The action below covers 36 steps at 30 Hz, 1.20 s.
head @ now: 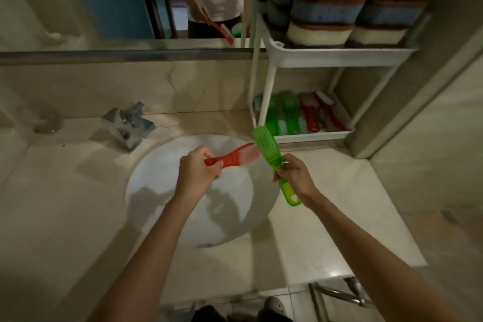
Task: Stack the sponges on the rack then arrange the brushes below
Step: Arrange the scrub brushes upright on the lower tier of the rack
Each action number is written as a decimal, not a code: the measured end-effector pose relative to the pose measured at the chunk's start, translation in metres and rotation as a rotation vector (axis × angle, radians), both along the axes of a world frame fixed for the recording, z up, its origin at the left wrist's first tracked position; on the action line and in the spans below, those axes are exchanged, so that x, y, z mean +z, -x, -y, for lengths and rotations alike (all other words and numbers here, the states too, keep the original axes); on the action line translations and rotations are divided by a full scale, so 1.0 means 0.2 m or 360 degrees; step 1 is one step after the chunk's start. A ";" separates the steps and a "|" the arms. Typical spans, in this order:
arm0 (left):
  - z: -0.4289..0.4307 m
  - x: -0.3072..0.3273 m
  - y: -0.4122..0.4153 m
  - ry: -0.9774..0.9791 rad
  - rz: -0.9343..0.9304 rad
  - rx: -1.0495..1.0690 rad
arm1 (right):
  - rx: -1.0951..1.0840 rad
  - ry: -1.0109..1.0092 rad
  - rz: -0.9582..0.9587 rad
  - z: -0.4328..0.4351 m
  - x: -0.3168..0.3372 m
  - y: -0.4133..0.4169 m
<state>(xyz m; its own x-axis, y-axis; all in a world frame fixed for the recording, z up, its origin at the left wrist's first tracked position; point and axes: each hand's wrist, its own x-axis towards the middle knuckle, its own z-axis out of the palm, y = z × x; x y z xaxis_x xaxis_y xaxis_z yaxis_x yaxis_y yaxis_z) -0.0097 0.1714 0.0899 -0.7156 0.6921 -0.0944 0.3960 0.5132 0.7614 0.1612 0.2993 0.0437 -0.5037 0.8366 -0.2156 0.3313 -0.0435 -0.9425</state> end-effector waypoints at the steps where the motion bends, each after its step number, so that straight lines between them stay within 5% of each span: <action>1: -0.07 0.00 -0.08 -0.0027 0.0042 -0.0001 | -0.0022 0.0003 0.0011 -0.05 -0.01 -0.08; 12: -0.65 0.12 -0.60 -0.0301 0.0154 -0.0088 | -0.0394 0.0007 0.0293 -0.54 0.00 -0.59; 26: -1.21 0.05 -0.51 -0.0726 0.1010 0.0289 | -0.0629 -0.0024 0.0460 -0.80 0.04 -0.55; 33: -1.53 0.03 -0.49 -0.0898 0.1248 0.0467 | -0.0671 -0.0102 0.0541 -0.85 0.05 -0.50; 36: -1.65 -0.01 -0.46 -0.0766 0.1087 0.0355 | -0.0670 -0.0125 0.0581 -0.88 0.04 -0.49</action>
<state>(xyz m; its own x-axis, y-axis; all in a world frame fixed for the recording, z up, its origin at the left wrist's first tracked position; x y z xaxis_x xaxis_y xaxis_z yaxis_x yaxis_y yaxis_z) 0.0821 0.5011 0.0877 -0.7327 0.6175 -0.2861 -0.2993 0.0852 0.9503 0.2599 0.4762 0.0526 -0.0275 0.9699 -0.2421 0.6060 -0.1764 -0.7756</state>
